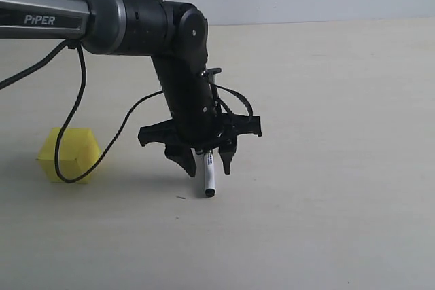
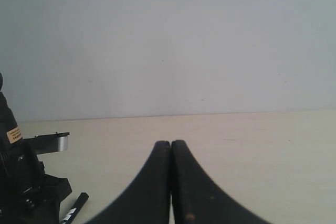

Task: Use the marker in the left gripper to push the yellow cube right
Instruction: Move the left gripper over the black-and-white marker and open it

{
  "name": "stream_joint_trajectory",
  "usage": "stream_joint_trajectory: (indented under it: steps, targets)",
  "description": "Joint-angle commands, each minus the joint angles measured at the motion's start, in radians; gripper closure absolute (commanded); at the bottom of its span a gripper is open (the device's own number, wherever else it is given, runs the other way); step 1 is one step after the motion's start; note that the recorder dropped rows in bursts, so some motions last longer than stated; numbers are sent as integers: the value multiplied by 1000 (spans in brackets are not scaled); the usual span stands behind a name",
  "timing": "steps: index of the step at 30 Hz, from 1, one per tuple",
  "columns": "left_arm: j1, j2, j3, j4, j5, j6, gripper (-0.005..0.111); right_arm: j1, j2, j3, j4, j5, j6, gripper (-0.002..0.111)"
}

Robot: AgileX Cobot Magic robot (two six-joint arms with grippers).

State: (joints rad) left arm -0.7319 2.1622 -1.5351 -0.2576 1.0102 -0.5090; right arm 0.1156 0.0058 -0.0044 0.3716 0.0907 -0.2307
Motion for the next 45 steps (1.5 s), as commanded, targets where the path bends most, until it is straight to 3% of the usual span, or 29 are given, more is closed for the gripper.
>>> stream_joint_trajectory:
  steps: [1,3,7,11,20,27,45]
  targets:
    - [-6,-3,-17,23,7,-18,53,1,-6,4,-5,-3,-3,108]
    - [-11,-3,-28,8,7,-11,53,1,-6,4,-5,-3,-3,108]
    - [-12,-3,-56,-130,7,186,53,1,-6,4,-5,-3,-3,108]
    - [-12,-3,-58,-177,-9,227,54,1,-6,4,-5,-3,-3,108]
    - [15,-3,-58,-270,30,296,78,1,-6,4,-5,-3,-3,108]
    - [24,-5,-58,-282,105,312,65,1,-6,4,-5,-3,-3,108]
    - [27,-34,-68,-308,92,355,65,1,-6,4,-5,-3,-3,108]
